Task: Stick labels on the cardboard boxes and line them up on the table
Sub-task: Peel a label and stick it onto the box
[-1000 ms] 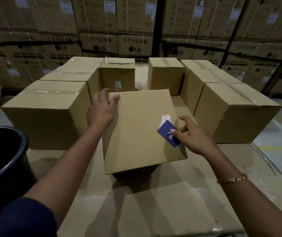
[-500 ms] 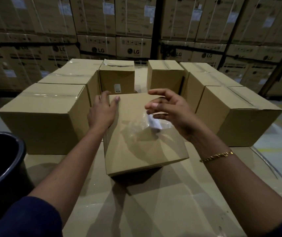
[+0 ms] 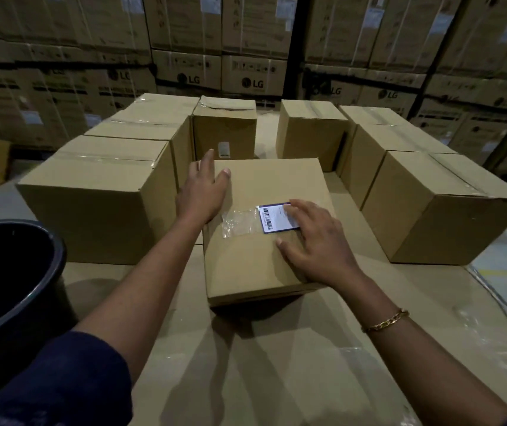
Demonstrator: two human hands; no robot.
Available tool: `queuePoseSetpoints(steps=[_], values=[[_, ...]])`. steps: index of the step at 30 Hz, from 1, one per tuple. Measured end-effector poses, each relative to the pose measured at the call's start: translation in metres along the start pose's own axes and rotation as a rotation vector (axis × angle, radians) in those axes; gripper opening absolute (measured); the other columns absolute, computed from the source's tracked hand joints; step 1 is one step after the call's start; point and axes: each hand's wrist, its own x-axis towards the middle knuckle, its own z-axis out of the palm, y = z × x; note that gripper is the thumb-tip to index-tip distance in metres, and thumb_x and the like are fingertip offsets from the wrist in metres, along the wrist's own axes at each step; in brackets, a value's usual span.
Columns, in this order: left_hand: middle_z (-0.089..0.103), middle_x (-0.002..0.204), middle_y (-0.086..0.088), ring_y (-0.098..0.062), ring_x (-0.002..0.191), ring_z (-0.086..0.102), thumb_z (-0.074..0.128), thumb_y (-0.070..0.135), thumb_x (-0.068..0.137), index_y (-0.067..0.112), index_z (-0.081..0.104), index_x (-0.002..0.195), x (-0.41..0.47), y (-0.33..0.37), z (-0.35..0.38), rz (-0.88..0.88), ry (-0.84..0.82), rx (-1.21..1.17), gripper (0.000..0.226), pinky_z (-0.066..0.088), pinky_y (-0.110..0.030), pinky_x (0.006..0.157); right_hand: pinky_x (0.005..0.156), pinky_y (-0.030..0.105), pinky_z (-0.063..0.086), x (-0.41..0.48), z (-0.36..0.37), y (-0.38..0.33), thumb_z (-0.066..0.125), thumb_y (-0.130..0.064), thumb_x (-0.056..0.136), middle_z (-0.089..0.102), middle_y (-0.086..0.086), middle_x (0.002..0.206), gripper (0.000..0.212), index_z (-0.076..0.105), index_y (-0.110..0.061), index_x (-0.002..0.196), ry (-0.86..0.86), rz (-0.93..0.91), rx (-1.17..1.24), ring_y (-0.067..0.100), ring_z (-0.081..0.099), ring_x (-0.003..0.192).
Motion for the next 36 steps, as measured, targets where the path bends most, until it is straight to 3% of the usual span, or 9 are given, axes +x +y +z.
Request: queuePoseSetpoints(steps=[5,11,14,19,24,31,36], values=[[0.03,0.161,-0.004,-0.031,0.139,0.042,0.038,0.054,0.103,0.036,0.025,0.158,-0.001,-0.001,0.0,-0.005,0.006,-0.028,0.058,0.039,-0.044,0.099,0.116,0.041,0.025,0.006,0.003,-0.013,0.05,-0.054,0.095,0.034,-0.005,0.161,0.063,0.04,-0.028,0.152,0.002,-0.06,-0.1,0.018,0.026,0.146],[0.034,0.159,-0.002,-0.03,0.136,0.044,0.04,0.056,0.102,0.037,0.03,0.156,0.0,-0.006,0.004,0.004,0.021,-0.056,0.057,0.04,-0.042,0.096,0.099,0.041,0.043,0.011,0.007,-0.025,0.049,-0.06,0.095,0.05,-0.004,0.147,0.057,0.055,-0.025,0.141,0.054,-0.062,-0.202,0.019,0.044,0.13],[0.036,0.158,-0.001,-0.03,0.135,0.044,0.04,0.056,0.102,0.037,0.031,0.155,0.001,-0.008,0.005,0.004,0.025,-0.059,0.057,0.04,-0.042,0.096,0.094,0.039,0.05,0.005,0.012,-0.02,0.053,-0.05,0.099,0.059,-0.003,0.14,0.044,0.063,-0.023,0.132,0.137,-0.092,-0.179,0.02,0.052,0.126],[0.037,0.157,-0.001,-0.029,0.135,0.045,0.04,0.056,0.101,0.037,0.032,0.154,0.003,-0.008,0.006,0.009,0.033,-0.058,0.056,0.04,-0.044,0.097,0.099,0.037,0.052,0.0,0.017,-0.01,0.059,-0.022,0.098,0.069,0.0,0.129,0.026,0.072,-0.015,0.119,0.278,-0.15,-0.107,0.021,0.06,0.125],[0.037,0.157,-0.002,-0.031,0.136,0.044,0.04,0.055,0.102,0.037,0.032,0.154,0.005,-0.008,0.006,-0.008,0.029,-0.058,0.056,0.04,-0.046,0.099,0.112,0.041,0.039,-0.012,0.026,-0.01,0.049,-0.028,0.099,0.059,0.002,0.146,0.042,0.064,-0.013,0.135,0.196,-0.124,-0.128,0.021,0.048,0.142],[0.038,0.156,0.0,-0.031,0.136,0.044,0.041,0.056,0.101,0.037,0.034,0.154,0.009,-0.009,0.006,-0.013,0.026,-0.066,0.057,0.04,-0.047,0.102,0.12,0.039,0.028,-0.017,0.027,-0.011,0.037,-0.038,0.101,0.047,-0.002,0.157,0.053,0.056,-0.015,0.145,0.131,-0.087,-0.073,0.016,0.035,0.15],[0.039,0.156,-0.001,-0.032,0.136,0.044,0.04,0.056,0.101,0.036,0.034,0.154,0.011,-0.01,0.007,-0.012,0.019,-0.059,0.057,0.039,-0.048,0.102,0.127,0.038,0.009,-0.022,0.011,0.003,0.03,-0.058,0.098,0.02,-0.006,0.169,0.072,0.029,-0.022,0.161,-0.029,-0.094,-0.027,0.005,0.006,0.156]])
